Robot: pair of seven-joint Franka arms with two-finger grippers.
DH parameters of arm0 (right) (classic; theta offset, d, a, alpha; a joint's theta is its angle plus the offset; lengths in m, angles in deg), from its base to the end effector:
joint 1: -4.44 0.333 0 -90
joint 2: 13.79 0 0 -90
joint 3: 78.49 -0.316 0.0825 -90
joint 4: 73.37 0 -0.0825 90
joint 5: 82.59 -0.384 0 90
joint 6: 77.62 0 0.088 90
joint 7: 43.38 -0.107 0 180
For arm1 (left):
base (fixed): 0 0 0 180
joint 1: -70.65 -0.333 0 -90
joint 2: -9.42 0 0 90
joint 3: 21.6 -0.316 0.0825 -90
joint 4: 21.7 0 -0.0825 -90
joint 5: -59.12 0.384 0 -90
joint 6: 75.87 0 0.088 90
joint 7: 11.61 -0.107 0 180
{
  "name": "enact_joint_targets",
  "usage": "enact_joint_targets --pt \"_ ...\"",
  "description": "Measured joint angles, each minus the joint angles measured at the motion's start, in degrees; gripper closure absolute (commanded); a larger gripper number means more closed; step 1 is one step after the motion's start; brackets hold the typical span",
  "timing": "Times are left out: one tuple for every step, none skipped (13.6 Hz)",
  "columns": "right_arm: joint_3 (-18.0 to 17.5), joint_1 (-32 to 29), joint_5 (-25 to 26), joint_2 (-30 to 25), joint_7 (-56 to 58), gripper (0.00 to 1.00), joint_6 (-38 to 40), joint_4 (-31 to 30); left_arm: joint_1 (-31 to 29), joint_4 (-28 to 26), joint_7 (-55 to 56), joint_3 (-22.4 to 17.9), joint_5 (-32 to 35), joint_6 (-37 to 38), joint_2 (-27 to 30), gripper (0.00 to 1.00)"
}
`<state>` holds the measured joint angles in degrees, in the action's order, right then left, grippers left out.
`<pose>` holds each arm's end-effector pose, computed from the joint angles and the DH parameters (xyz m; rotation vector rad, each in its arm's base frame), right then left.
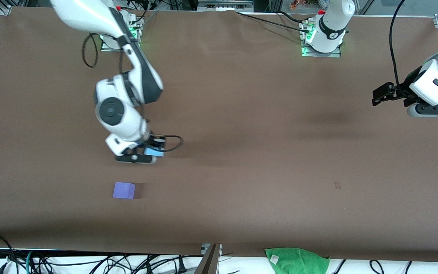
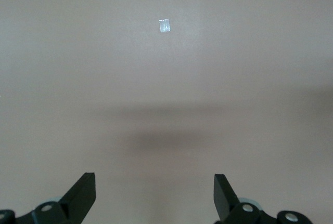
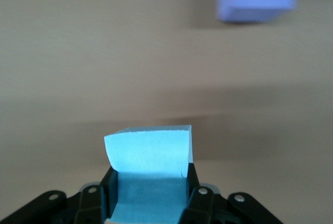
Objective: Place blue block between orange and purple blocks
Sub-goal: 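Carry the light-blue cube with the right gripper toward the orange cube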
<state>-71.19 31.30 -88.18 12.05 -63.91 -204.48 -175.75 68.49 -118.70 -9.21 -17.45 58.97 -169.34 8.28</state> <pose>0.6095 0.2268 0.3017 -3.1256 0.1003 0.0397 0.5592 -0.0194 0.5608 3.1380 0.0116 -0.1280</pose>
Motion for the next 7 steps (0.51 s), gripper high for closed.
enact_joint_targets --pt "0.27 -1.28 0.0 -2.31 1.43 0.52 -2.63 -4.87 0.01 0.0 0.0 0.02 0.0 0.0 0.0 0.0" --pt "1.19 -1.86 0.0 -4.28 2.99 0.51 -5.66 -9.68 0.01 0.0 0.0 0.02 0.0 0.0 0.0 0.0" --pt "2.43 -1.98 -0.02 -5.58 4.57 0.51 -8.48 -13.69 0.01 0.0 0.0 0.02 0.0 0.0 0.0 0.0" --pt "3.45 -2.04 -0.55 -6.39 5.81 0.51 -11.3 -17.03 0.01 0.0 0.0 0.03 0.0 0.0 0.0 0.0" --pt "3.96 -2.06 -1.51 -6.73 6.38 0.51 -13.74 -19.4 0.02 0.0 0.0 0.03 0.0 0.0 0.0 0.0" --pt "4.05 -2.05 -2.44 -6.77 6.53 0.51 -15.22 -20.72 0.02 0.0 0.0 0.03 0.0 0.0 0.0 0.0" --pt "4.03 -2.01 -3.51 -6.77 6.58 0.51 -15.86 -21.37 0.02 0.0 0.0 0.03 0.0 0.0 0.0 0.0"
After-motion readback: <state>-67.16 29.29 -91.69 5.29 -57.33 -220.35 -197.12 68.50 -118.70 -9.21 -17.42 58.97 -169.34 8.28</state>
